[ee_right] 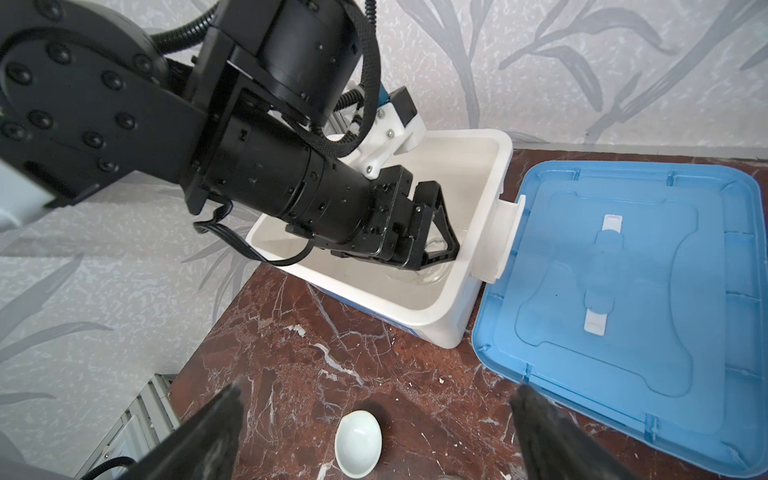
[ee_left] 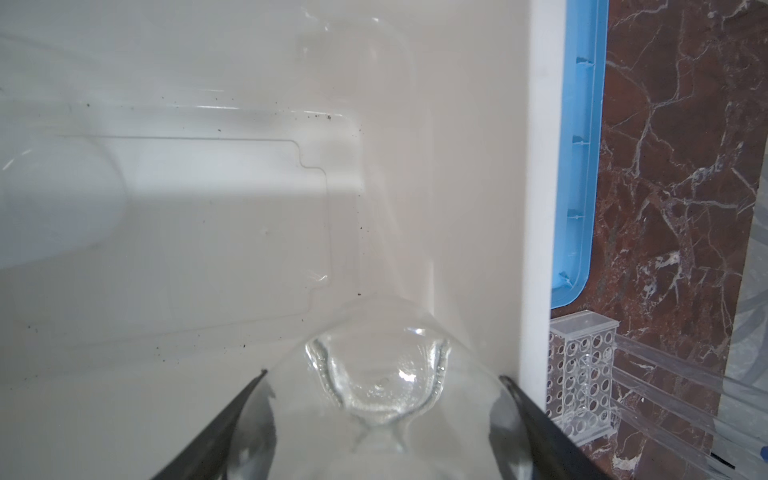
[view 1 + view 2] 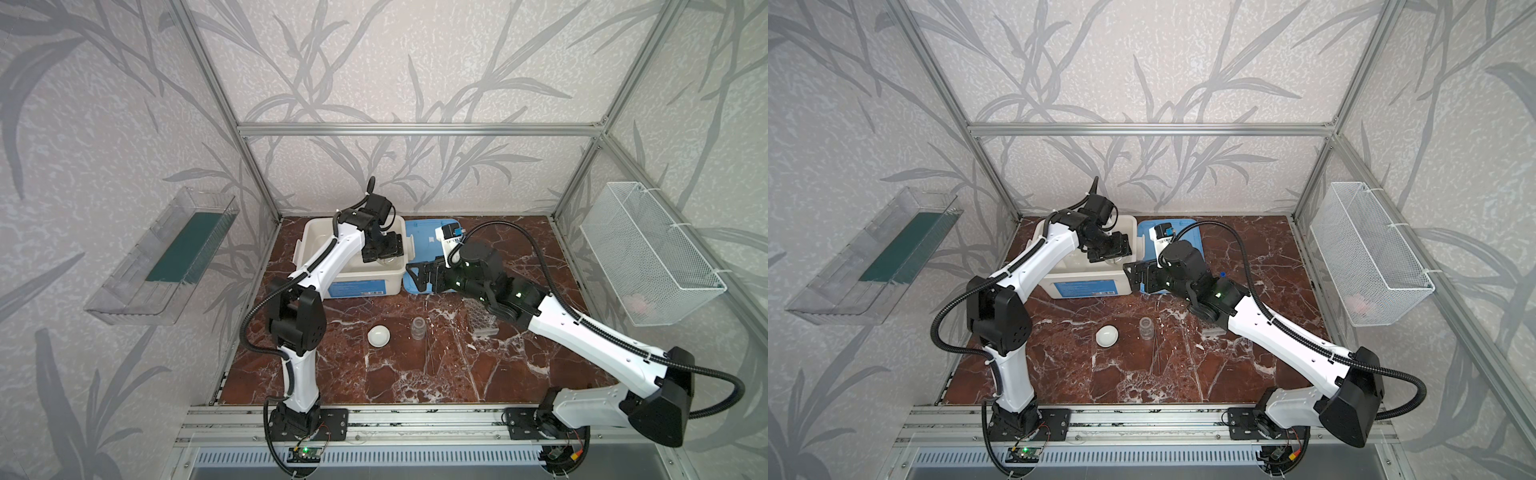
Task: Organize the chemistry lab equipment
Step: 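Lower the flask into the white tub with the left gripper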
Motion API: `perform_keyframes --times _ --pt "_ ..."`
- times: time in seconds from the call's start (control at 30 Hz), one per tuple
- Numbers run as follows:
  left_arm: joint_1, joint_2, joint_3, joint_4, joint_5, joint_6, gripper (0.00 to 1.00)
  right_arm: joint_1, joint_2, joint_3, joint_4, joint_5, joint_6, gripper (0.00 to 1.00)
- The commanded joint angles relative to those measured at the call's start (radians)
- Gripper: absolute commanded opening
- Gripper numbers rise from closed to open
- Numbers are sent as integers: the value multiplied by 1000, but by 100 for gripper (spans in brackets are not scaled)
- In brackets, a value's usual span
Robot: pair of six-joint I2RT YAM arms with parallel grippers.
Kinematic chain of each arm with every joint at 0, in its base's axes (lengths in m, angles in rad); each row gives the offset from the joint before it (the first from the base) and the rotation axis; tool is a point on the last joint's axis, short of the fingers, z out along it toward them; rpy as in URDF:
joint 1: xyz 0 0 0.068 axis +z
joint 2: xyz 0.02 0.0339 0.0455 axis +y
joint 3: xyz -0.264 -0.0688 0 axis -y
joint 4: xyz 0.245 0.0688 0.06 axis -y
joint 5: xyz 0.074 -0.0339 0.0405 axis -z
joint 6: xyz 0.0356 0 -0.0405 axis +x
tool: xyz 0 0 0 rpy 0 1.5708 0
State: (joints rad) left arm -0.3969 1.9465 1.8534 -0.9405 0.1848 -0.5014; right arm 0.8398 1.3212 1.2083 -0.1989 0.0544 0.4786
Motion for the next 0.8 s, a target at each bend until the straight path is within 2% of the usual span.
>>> perform_keyframes --times 0.0,0.17,0.27,0.37,0.53,0.77 --pt "0 -21 39 -40 -55 5 52 -1 -8 -1 8 8 -11 99" --pt "60 -109 -54 -47 -75 29 52 -1 23 31 -21 -22 -14 99" --pt "111 -171 -126 -59 -159 59 52 1 63 65 -46 -59 -16 99" --pt "185 -203 -172 -84 -150 90 52 1 103 86 -41 -94 -11 99" --pt "241 -189 -209 -110 -135 131 52 1 224 216 -107 -142 -50 99" --pt "245 -92 -178 -124 -156 142 52 1 380 436 -179 -192 -84 99"
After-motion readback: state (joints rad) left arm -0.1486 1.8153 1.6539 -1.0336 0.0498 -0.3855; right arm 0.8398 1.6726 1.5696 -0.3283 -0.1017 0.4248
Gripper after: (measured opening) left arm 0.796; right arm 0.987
